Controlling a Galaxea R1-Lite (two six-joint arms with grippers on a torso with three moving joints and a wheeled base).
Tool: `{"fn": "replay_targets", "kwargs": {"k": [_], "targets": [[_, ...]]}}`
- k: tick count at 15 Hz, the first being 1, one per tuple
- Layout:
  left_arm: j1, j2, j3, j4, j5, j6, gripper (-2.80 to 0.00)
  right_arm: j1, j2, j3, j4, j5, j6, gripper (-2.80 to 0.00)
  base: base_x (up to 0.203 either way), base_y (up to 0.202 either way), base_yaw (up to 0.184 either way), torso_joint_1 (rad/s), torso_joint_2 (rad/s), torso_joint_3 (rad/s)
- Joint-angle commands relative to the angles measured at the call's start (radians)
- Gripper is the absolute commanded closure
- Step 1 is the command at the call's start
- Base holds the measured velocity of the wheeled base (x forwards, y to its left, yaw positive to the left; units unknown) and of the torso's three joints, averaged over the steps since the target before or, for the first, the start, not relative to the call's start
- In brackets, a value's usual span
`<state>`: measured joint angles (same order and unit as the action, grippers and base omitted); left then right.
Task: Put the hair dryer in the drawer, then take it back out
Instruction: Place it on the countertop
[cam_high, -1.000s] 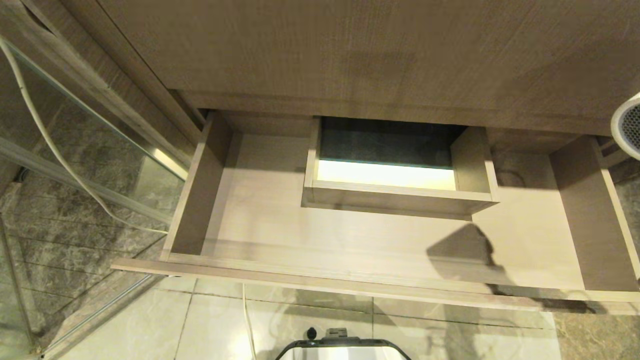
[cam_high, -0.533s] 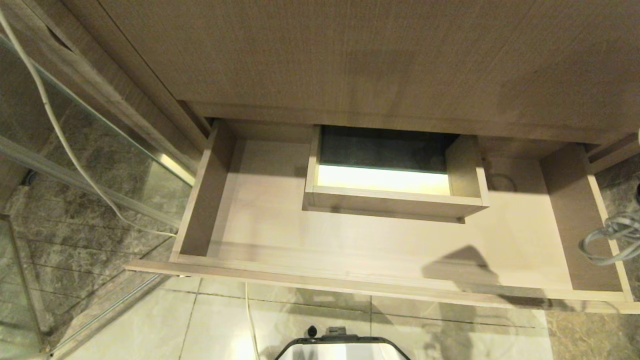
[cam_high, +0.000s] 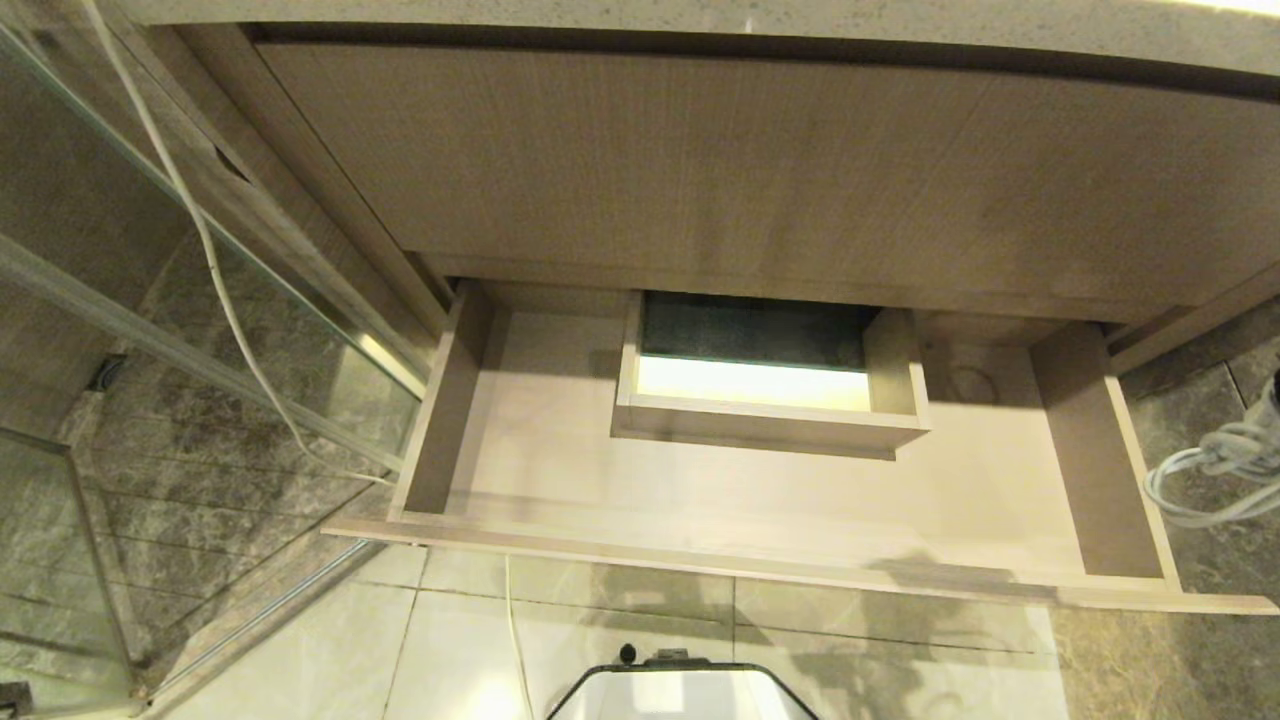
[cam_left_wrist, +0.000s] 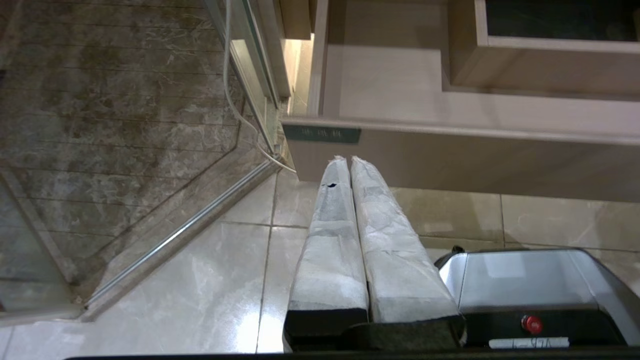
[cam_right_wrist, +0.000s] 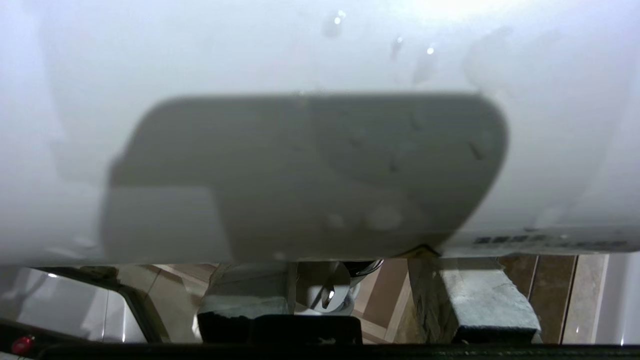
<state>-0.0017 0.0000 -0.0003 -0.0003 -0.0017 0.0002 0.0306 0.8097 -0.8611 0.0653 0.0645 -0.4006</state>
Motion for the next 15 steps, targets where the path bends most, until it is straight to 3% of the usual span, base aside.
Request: {"fn": "replay_targets", "kwargs": {"k": [1, 15], "targets": [[0.0, 0.0, 0.002, 0.0, 0.0, 0.0, 0.0, 0.0, -0.003, 0.006, -0.002, 0.0, -0.003, 0.0, 0.0, 0.0, 0.0, 0.498, -0.49, -0.229], [0.0, 0.0, 0.002, 0.0, 0.0, 0.0, 0.0, 0.008, -0.01, 0.01, -0.002, 0.001, -0.003, 0.0, 0.0, 0.0, 0.0, 0.316, -0.55, -0.26]]}}
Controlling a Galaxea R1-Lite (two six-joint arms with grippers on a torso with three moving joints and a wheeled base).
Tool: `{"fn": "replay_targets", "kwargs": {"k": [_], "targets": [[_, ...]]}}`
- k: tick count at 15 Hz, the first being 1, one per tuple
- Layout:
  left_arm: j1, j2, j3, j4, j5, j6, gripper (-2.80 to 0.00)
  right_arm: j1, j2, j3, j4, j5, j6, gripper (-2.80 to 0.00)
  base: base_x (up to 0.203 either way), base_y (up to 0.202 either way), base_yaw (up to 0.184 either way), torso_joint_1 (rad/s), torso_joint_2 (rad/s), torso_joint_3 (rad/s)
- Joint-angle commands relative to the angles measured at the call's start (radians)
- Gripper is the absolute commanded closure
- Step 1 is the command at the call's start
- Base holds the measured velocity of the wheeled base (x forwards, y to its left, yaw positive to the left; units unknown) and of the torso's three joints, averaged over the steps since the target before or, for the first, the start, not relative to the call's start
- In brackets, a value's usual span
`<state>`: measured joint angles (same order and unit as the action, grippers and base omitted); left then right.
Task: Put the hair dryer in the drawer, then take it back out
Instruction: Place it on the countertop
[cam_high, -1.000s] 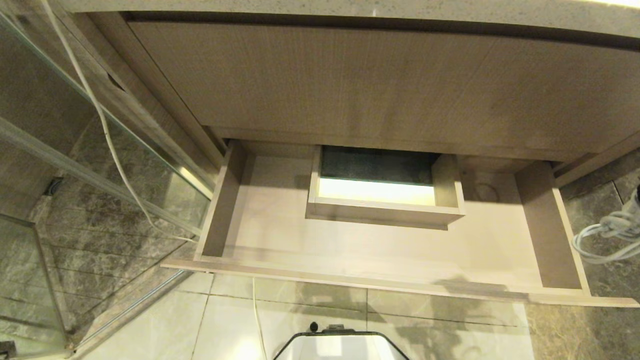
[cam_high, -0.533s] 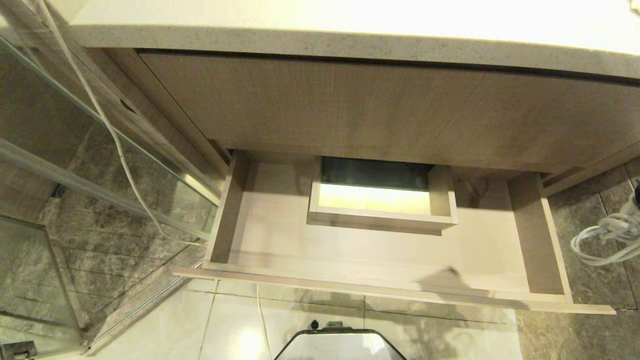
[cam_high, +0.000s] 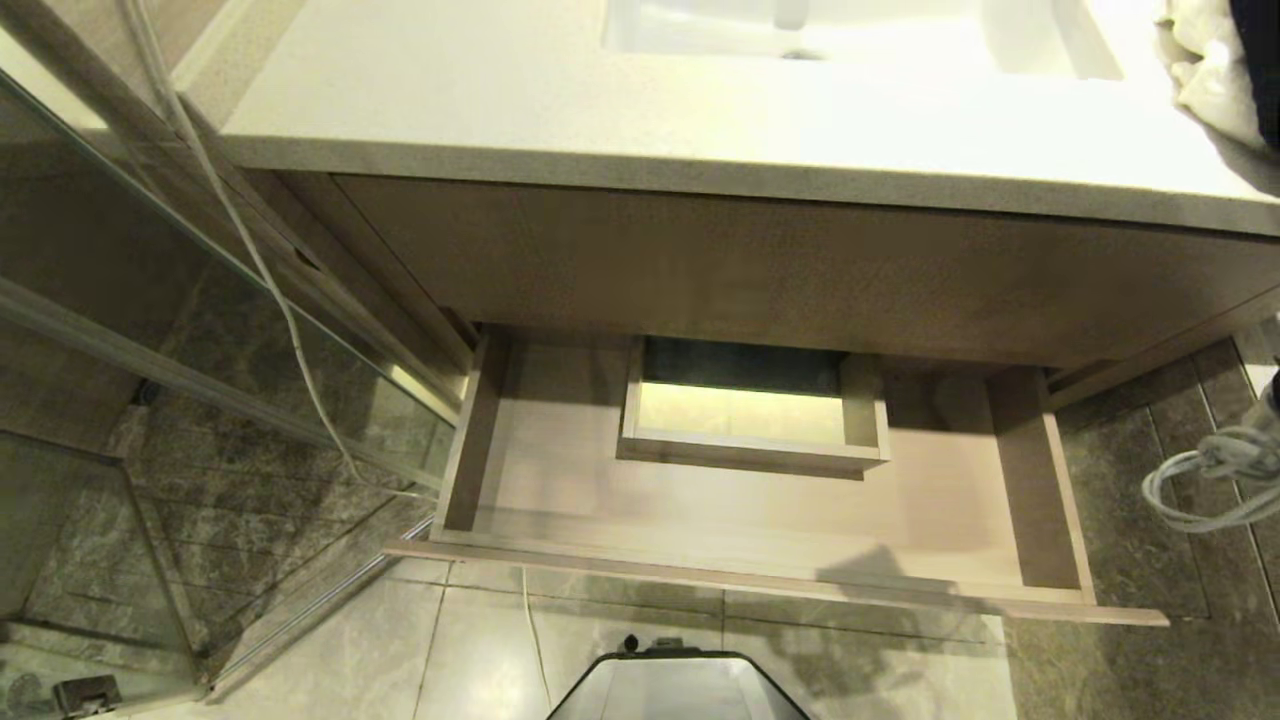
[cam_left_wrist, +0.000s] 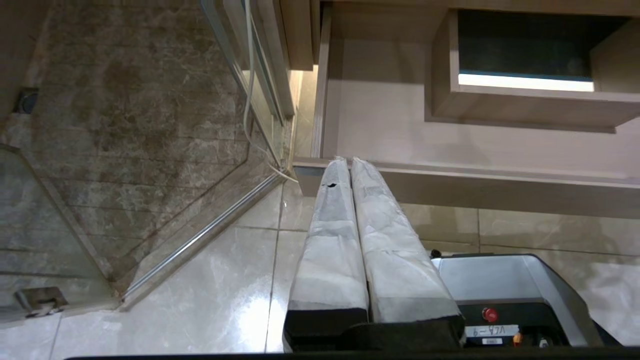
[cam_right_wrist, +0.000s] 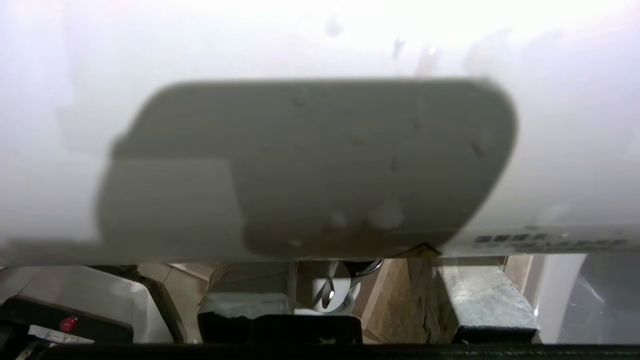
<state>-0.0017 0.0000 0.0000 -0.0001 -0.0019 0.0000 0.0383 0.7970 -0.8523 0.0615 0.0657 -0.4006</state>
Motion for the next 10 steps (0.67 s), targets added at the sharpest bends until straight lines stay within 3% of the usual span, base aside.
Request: {"fn": "replay_targets", "kwargs": {"k": [1, 5, 10], "targets": [[0.0, 0.0, 0.002, 0.0, 0.0, 0.0, 0.0, 0.0, 0.002, 0.003, 0.001, 0.0, -0.003, 0.0, 0.0, 0.0, 0.0, 0.243, -0.46, -0.222], [0.0, 0.0, 0.002, 0.0, 0.0, 0.0, 0.0, 0.0, 0.002, 0.006, 0.001, 0.0, -0.003, 0.0, 0.0, 0.0, 0.0, 0.174, -0.34, -0.163], [0.0, 0.0, 0.002, 0.0, 0.0, 0.0, 0.0, -0.001, 0.001, 0.008, 0.004, 0.0, -0.001, 0.0, 0.0, 0.0, 0.0, 0.004, -0.01, -0.002]]}}
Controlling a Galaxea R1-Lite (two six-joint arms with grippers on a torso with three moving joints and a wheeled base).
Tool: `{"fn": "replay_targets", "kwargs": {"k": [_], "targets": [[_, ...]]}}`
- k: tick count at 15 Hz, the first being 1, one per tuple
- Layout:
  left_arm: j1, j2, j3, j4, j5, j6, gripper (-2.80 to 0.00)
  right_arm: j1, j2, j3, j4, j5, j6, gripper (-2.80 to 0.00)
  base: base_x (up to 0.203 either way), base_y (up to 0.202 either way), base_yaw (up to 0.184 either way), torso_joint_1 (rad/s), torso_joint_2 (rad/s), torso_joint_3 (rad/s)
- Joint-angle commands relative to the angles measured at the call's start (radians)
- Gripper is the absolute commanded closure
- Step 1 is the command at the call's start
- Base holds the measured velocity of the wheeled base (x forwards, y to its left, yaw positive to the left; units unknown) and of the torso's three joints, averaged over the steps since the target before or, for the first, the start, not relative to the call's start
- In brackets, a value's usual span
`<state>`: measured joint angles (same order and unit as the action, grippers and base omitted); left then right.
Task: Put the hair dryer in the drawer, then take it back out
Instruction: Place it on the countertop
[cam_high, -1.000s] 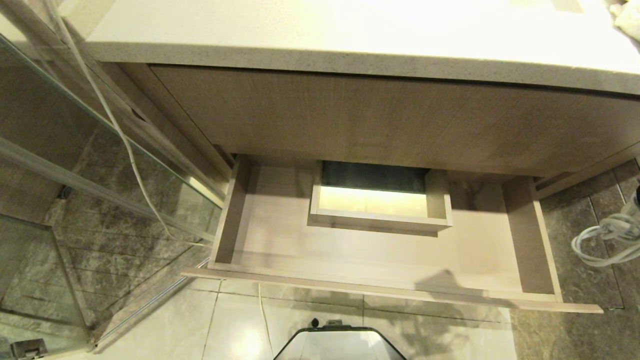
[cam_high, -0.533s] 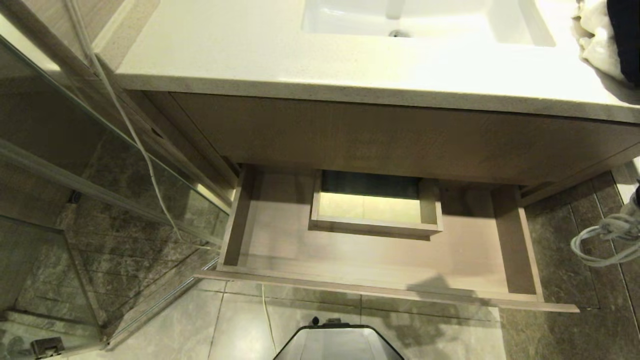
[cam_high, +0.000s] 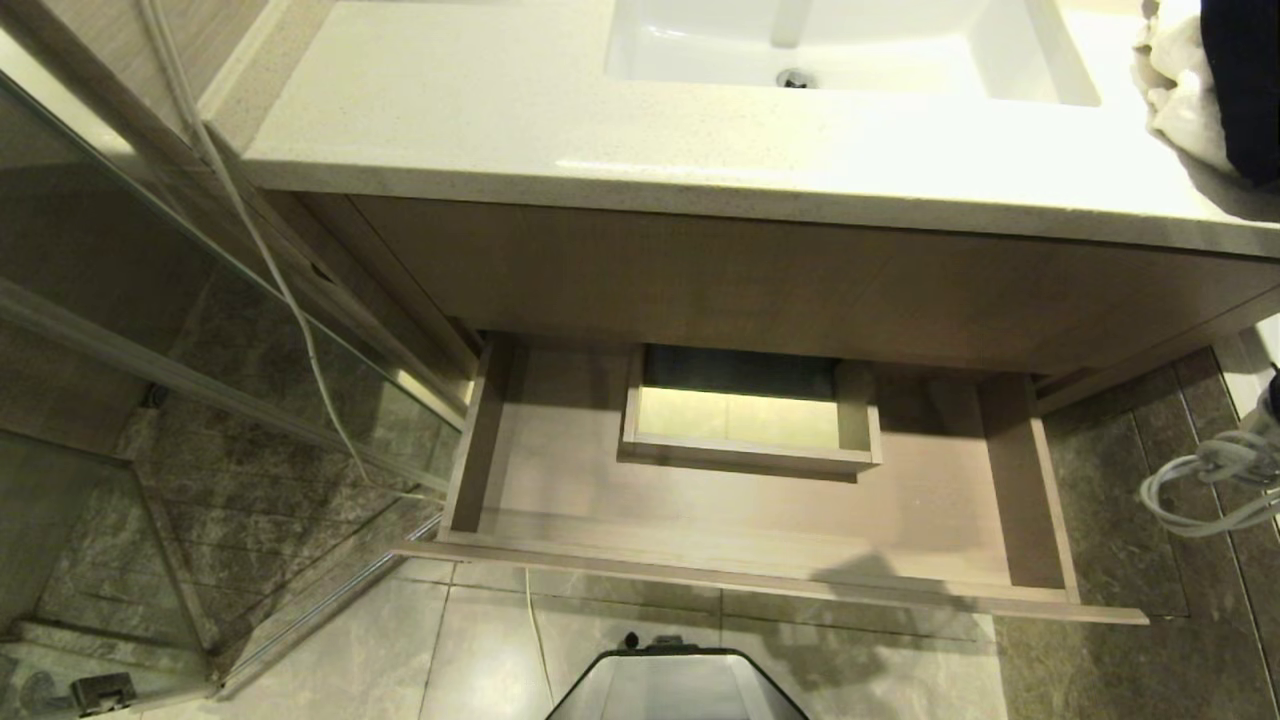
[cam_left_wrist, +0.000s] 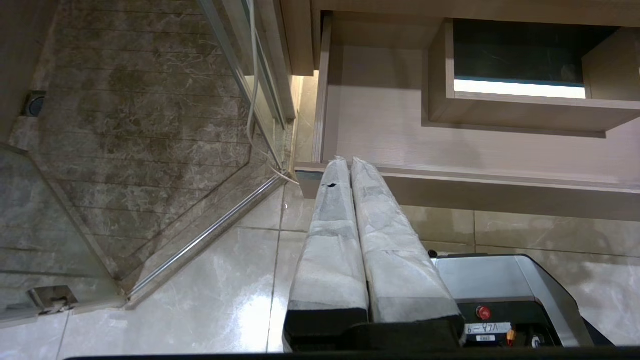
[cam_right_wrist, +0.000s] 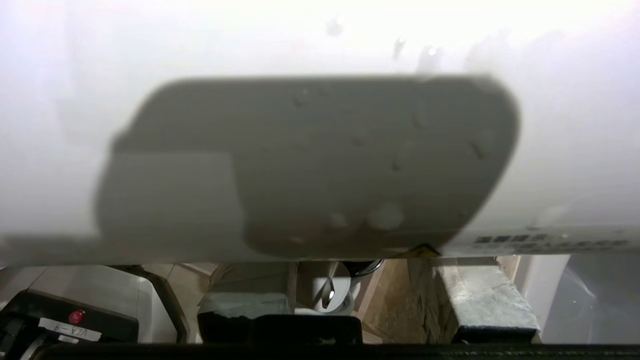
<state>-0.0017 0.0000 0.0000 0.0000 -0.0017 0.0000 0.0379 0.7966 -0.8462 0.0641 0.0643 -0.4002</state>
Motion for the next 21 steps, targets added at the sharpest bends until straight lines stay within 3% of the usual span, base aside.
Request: {"fn": "replay_targets", "kwargs": {"k": [1, 4, 13, 21], "targets": [[0.0, 0.0, 0.002, 0.0, 0.0, 0.0, 0.0, 0.0, 0.003, 0.001, 0.003, 0.008, 0.0, 0.0, 0.0, 0.0, 0.0, 0.0, 0.0, 0.0], [0.0, 0.0, 0.002, 0.0, 0.0, 0.0, 0.0, 0.0, 0.0, 0.004, 0.001, 0.008, -0.002, 0.0, 0.003, 0.008, -0.045, 0.002, 0.0, 0.001], [0.0, 0.0, 0.002, 0.0, 0.0, 0.0, 0.0, 0.007, -0.008, 0.018, -0.004, 0.002, -0.005, 0.0, 0.0, 0.006, -0.153, 0.003, 0.0, 0.002], [0.0, 0.0, 0.002, 0.0, 0.0, 0.0, 0.0, 0.01, -0.01, 0.024, -0.006, 0.002, -0.005, 0.0, 0.0, 0.0, 0.0, 0.0, 0.0, 0.0]]}}
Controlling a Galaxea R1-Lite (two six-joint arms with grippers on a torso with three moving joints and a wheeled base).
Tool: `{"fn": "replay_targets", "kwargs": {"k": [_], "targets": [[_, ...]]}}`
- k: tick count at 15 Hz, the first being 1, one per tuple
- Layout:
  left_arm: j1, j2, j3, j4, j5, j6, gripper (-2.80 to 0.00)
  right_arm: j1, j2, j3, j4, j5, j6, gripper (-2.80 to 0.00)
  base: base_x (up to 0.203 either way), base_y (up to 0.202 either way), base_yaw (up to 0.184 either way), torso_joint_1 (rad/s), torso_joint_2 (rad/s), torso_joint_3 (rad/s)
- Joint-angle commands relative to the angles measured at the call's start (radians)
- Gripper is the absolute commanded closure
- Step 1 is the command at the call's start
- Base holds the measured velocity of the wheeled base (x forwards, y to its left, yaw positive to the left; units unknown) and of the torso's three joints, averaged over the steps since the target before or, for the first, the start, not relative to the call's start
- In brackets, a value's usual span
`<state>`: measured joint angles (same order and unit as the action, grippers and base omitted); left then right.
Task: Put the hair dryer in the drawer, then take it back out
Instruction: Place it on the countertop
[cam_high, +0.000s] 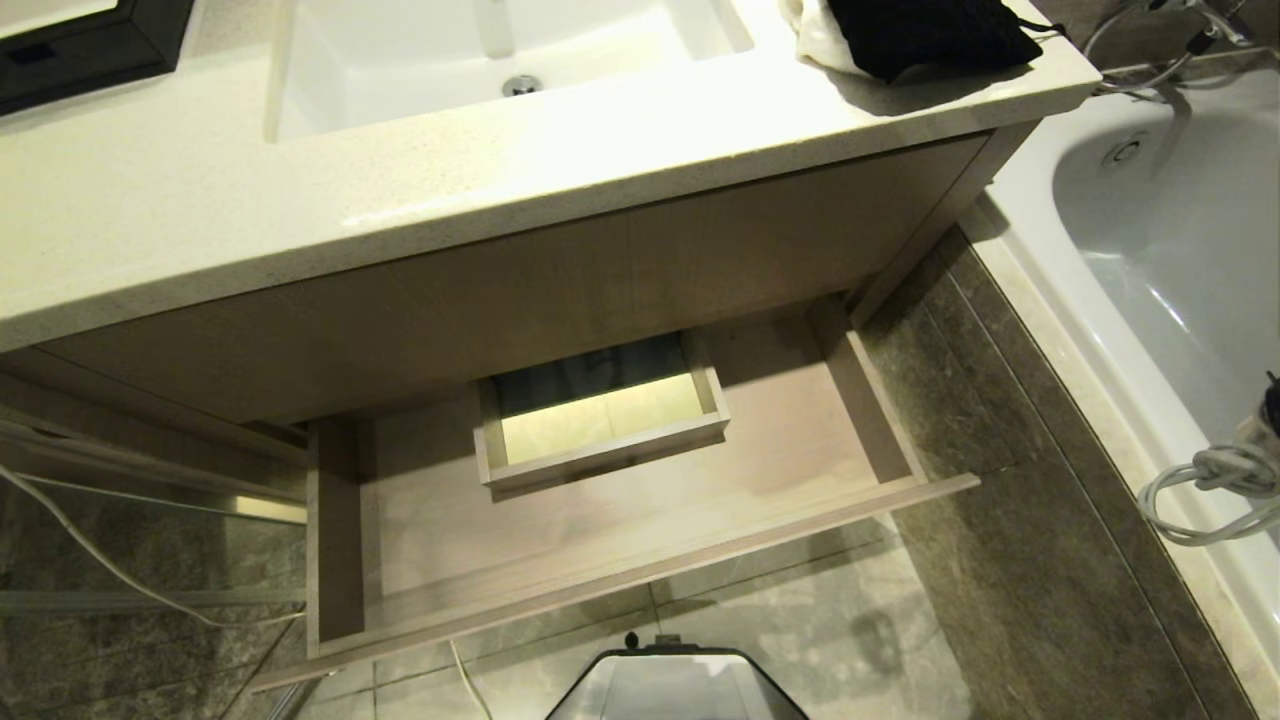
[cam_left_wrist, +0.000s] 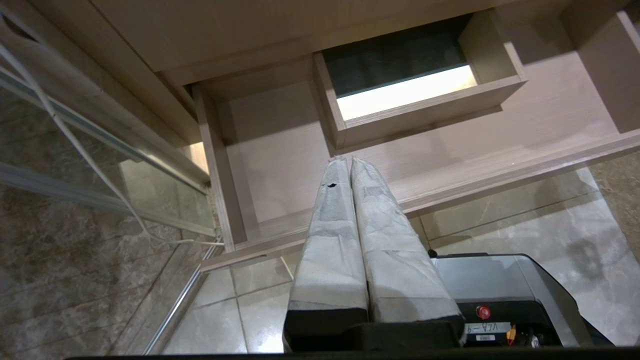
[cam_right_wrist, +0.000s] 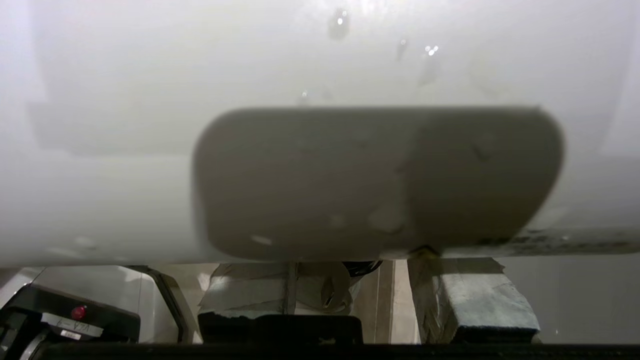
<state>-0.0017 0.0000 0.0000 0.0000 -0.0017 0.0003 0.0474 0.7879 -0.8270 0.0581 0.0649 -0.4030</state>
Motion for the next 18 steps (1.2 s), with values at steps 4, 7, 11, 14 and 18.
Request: {"fn": "replay_targets", "kwargs": {"k": [4, 7, 11, 14, 18], "targets": [[0.0, 0.0, 0.0, 0.0, 0.0, 0.0, 0.0, 0.002, -0.01, 0.028, -0.054, -0.039, 0.0, 0.0, 0.0, 0.0, 0.0, 0.0, 0.0, 0.0], [0.0, 0.0, 0.002, 0.0, 0.0, 0.0, 0.0, 0.002, -0.01, 0.029, -0.054, -0.039, 0.0, 0.0, 0.006, -0.008, 0.115, 0.0, 0.01, 0.002], [0.0, 0.0, 0.002, 0.0, 0.0, 0.0, 0.0, 0.003, -0.01, 0.031, -0.053, -0.039, 0.0, 0.0, 0.001, -0.008, 0.174, 0.004, 0.0, 0.004], [0.0, 0.0, 0.002, 0.0, 0.0, 0.0, 0.0, 0.003, -0.01, 0.029, -0.055, -0.039, 0.0, 0.0, 0.001, -0.007, 0.172, 0.003, 0.0, 0.003], [0.0, 0.0, 0.002, 0.0, 0.0, 0.0, 0.0, 0.011, -0.01, 0.029, -0.055, -0.039, 0.0, 0.0, 0.002, -0.009, 0.171, 0.002, 0.0, 0.002]]}}
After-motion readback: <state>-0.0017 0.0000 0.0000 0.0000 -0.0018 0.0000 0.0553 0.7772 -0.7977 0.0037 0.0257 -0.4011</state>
